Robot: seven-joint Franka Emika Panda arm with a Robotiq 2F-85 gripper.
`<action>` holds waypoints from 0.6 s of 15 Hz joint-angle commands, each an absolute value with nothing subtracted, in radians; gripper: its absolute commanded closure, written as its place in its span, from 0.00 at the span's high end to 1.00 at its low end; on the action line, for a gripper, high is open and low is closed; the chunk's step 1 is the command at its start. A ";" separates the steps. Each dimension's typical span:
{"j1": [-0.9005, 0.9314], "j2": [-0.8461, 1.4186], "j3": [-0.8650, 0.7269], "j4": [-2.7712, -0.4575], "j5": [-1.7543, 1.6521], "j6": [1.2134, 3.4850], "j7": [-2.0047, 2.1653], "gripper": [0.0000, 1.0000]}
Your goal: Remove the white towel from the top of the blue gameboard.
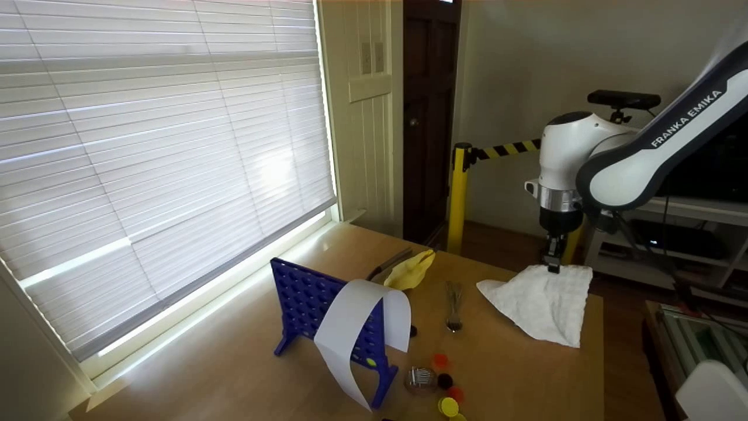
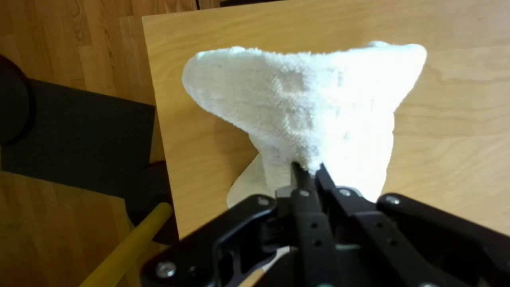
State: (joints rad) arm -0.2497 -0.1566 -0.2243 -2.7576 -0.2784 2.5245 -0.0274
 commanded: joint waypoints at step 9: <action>-0.286 0.049 -0.242 -2.767 -0.448 2.837 0.161 0.01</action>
State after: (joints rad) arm -0.2938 -0.0087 -0.2366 -2.7686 -0.3501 2.7765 0.0581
